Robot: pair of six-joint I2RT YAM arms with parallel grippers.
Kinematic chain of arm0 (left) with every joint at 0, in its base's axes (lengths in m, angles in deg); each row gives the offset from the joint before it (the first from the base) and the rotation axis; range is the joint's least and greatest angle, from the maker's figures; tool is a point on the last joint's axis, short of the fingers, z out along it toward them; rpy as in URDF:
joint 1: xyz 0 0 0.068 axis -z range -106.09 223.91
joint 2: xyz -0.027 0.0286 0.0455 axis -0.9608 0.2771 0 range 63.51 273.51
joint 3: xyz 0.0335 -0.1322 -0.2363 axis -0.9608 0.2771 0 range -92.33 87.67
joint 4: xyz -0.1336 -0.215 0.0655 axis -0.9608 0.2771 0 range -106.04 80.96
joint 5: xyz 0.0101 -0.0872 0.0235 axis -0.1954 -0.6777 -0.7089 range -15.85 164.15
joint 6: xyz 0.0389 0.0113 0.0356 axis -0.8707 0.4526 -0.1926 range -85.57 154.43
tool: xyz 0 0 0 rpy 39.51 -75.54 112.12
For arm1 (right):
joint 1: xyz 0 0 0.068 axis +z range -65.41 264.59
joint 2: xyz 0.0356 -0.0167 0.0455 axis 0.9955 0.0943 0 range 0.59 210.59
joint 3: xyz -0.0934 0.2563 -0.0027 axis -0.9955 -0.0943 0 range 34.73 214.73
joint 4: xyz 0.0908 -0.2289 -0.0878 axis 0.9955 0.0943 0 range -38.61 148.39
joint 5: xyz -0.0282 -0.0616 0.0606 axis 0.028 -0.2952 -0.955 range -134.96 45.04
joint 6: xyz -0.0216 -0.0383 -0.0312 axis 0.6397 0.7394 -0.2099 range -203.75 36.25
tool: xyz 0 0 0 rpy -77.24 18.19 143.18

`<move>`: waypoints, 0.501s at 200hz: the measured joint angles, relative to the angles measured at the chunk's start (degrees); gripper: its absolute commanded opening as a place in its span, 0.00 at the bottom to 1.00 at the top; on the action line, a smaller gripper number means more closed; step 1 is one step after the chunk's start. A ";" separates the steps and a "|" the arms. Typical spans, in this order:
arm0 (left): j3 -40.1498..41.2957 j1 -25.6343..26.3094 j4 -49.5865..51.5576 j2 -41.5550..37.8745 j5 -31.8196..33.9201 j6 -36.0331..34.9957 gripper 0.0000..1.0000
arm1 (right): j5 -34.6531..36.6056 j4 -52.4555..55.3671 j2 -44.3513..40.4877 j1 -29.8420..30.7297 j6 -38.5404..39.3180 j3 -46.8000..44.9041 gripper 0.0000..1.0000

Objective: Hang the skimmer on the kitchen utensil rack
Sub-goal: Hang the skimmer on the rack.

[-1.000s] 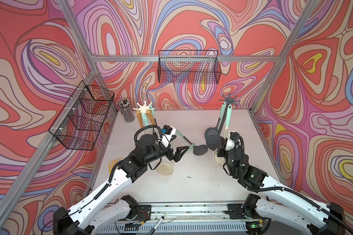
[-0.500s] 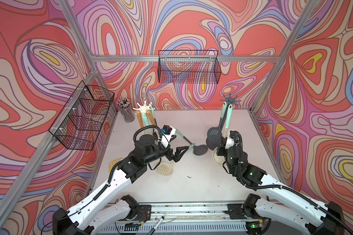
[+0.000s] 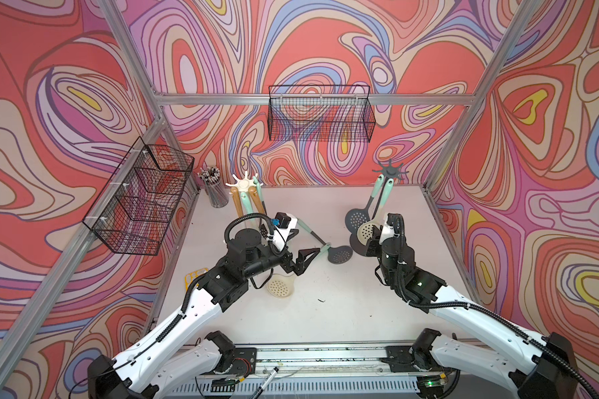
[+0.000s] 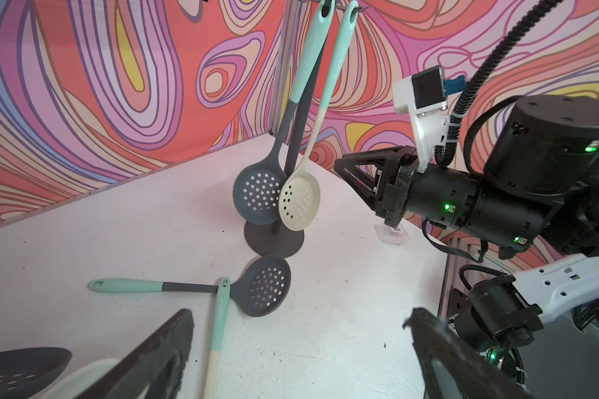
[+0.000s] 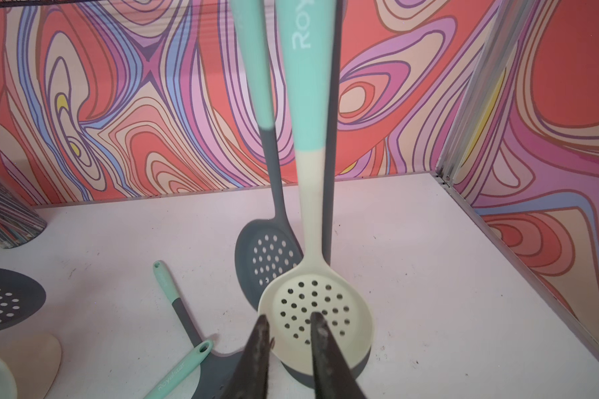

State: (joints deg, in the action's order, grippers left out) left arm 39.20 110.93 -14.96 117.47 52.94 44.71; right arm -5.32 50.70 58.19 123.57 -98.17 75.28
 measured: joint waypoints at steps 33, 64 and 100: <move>0.00 0.00 0.00 -0.33 0.00 0.00 1.00 | -1.07 -0.09 1.36 -2.14 -0.07 1.36 0.26; 0.00 0.00 0.02 -0.33 0.13 0.00 1.00 | -3.17 -0.04 2.16 -3.67 0.09 3.08 0.36; 0.00 0.00 0.46 -0.28 0.90 -0.02 1.00 | -7.93 1.03 2.36 -3.72 -0.42 3.56 0.44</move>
State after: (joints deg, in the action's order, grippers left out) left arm 39.20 110.93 -14.50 117.18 53.83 44.69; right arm -13.25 51.73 60.55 119.86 -98.58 78.85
